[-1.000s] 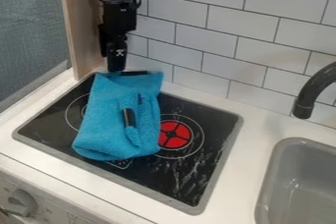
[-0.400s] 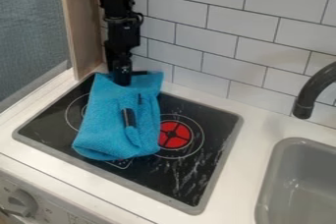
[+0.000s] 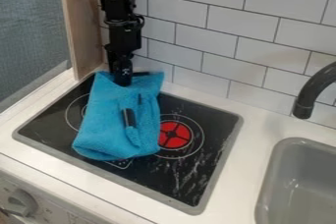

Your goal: Fold the cloth from top to bottom

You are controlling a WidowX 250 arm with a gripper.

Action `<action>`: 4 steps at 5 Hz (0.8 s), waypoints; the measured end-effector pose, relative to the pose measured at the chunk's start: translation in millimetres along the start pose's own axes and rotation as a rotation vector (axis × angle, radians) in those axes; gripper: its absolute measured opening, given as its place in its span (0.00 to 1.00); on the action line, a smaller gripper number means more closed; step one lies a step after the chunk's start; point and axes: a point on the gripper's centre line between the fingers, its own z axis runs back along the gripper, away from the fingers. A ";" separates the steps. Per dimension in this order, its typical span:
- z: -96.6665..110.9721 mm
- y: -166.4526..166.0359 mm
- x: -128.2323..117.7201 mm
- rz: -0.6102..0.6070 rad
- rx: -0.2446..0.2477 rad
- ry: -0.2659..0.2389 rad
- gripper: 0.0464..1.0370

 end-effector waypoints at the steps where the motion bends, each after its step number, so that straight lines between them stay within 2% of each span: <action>1: -0.3 0.9 0.0 0.001 0.009 0.003 0.44; 2: -0.7 1.0 -1.5 0.012 0.008 0.008 0.24; 3: -1.4 -0.9 -1.7 0.024 0.001 0.008 0.10; 4: -1.1 -4.4 -1.3 0.029 -0.009 -0.001 0.02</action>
